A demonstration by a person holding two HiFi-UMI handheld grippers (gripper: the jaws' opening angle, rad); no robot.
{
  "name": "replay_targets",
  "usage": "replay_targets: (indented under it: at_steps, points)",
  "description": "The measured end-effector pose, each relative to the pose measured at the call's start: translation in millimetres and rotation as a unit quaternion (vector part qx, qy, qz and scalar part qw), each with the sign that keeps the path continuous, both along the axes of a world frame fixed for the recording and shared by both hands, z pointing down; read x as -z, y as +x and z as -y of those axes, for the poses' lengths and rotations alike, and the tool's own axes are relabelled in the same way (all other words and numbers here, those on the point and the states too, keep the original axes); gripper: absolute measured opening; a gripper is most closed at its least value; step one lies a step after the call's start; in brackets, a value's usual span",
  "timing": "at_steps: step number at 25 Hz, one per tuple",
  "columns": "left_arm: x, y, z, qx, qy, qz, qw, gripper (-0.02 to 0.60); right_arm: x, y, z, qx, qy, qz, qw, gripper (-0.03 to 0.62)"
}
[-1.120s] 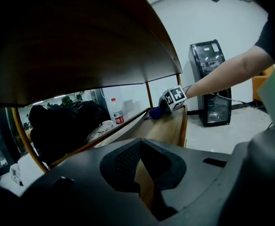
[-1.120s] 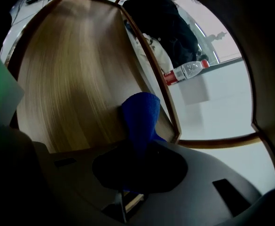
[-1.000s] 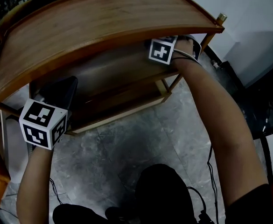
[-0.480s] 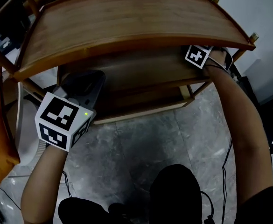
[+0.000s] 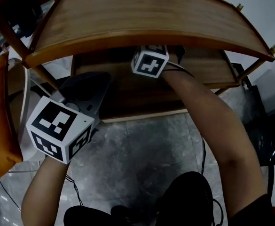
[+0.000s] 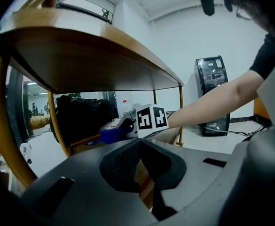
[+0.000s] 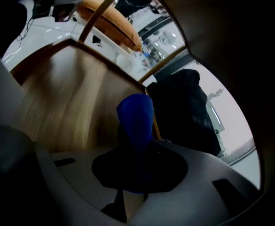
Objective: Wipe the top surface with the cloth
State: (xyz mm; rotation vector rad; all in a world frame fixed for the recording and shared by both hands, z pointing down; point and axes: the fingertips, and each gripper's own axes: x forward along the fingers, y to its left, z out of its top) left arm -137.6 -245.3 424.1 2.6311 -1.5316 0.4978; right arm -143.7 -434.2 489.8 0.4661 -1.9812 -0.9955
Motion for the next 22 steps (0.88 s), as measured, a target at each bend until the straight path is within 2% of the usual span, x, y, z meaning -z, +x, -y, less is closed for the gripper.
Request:
replay_targets:
  at_steps: [3, 5, 9, 16, 20, 22]
  points:
    - [2.9, -15.2, -9.7, 0.005, 0.006, 0.012, 0.9999, 0.011, -8.5, -62.2, -18.1, 0.034, -0.025, 0.025, 0.999, 0.055]
    - [3.1, -25.0, -19.0, 0.008, 0.006, 0.016, 0.9998, 0.011, -6.4, -94.2, -28.3, 0.051, -0.014, 0.022, 0.998, 0.055]
    - [3.9, -40.2, -33.9, 0.018, 0.008, 0.023, 0.9995, 0.011, -12.4, -134.7, -37.3, 0.062, -0.009, 0.002, 0.998, 0.055]
    - [-6.1, -47.2, -31.5, 0.017, 0.007, 0.015, 0.9997, 0.011, -23.3, -146.3, -30.7, 0.056, -0.015, -0.042, 0.997, 0.055]
    - [-7.7, -39.1, -24.5, 0.01, 0.005, 0.008, 0.9999, 0.011, -26.4, -136.0, -31.3, 0.051, -0.021, -0.074, 0.996, 0.055]
    - [-7.3, -34.5, -20.5, 0.005, 0.006, 0.007, 0.9999, 0.011, -26.4, -125.7, -28.3, 0.046, -0.021, -0.075, 0.996, 0.055]
